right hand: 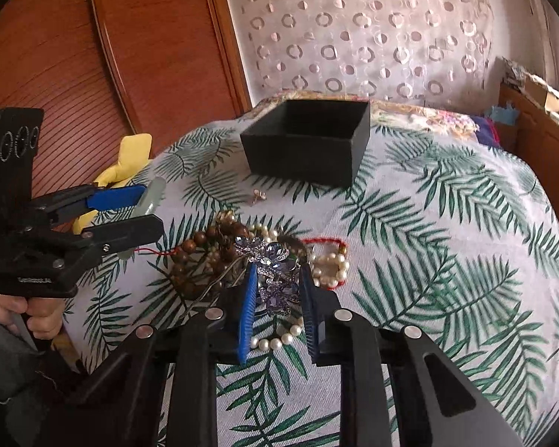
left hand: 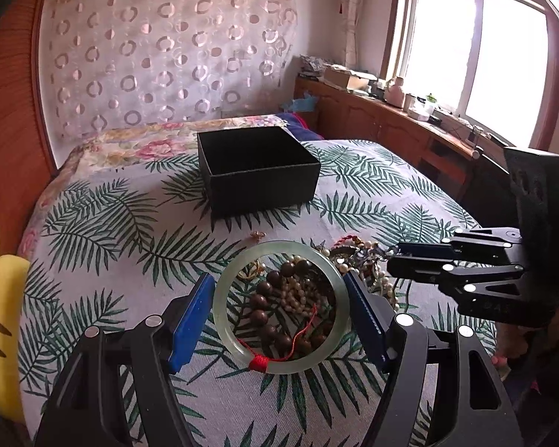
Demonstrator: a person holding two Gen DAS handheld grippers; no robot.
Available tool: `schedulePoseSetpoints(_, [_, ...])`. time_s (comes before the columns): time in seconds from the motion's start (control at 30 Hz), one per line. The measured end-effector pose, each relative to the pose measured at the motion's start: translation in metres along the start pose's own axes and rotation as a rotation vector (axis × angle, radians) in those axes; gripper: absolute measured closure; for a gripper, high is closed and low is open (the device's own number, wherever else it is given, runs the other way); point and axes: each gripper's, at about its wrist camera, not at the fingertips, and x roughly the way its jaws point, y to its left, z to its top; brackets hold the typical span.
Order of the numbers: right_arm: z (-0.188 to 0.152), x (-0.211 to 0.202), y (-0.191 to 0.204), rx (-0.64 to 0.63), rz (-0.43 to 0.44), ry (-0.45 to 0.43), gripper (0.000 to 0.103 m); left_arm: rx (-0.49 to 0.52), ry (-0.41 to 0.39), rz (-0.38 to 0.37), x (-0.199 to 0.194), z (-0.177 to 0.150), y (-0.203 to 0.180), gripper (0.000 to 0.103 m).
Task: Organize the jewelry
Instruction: 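Grasp the jade bangle with the left tool while the right tool grasps the silver brooch, then carry the bangle and brooch into the black box and open both tools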
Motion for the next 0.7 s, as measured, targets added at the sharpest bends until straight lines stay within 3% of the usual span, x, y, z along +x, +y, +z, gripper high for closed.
schedulePoseSetpoints(0.37, [0.039,-0.006,-0.015,-0.091,-0.065,-0.056,0.078,0.039,-0.026,0.011,0.015,0.035,0.004,0.035])
schedulePoseSetpoints(0.7, [0.08,-0.001,-0.051,-0.103,-0.105,-0.099,0.078,0.04,-0.017,0.026,0.055,0.084,0.016,0.035])
